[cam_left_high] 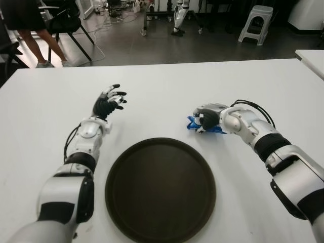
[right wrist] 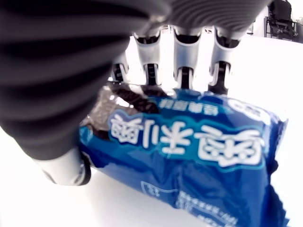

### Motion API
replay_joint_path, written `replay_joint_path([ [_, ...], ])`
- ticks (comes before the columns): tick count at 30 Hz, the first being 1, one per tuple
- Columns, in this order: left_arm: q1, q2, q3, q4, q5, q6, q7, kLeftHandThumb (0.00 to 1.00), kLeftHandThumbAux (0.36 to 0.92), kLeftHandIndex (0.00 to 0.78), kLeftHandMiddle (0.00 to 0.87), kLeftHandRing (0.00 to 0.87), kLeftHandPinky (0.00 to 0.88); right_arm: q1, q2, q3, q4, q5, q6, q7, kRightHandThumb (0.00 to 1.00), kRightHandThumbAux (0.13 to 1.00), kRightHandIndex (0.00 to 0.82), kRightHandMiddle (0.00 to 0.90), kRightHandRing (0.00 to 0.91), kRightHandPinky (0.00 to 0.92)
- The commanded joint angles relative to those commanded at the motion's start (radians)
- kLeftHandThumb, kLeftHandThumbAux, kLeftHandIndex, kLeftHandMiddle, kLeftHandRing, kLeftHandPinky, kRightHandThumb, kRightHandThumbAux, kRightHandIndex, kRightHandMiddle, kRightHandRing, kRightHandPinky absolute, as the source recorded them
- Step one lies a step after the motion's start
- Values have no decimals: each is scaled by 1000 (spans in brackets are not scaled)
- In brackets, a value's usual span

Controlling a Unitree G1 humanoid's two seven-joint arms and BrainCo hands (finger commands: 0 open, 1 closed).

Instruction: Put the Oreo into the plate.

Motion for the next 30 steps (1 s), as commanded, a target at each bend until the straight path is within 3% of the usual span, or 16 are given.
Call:
replay_joint_path([
  [7,-4,-2,0,5,0,6,5,239,691,172,306,352,402,12,-46,-41,-100,16,-14,-17,825,695,397,473,519,559],
  [15,-3,-3,-5,9,6,7,4,230,694,166,300,343,393,66,-89,-92,-290,20,-18,-37,824,697,379,505,582,604],
  [30,-2,-3,-13,8,12,-5,1,220,670,170,305,350,403,147,-105,-156,-518,16,25,-36,827,695,379,537,633,637],
])
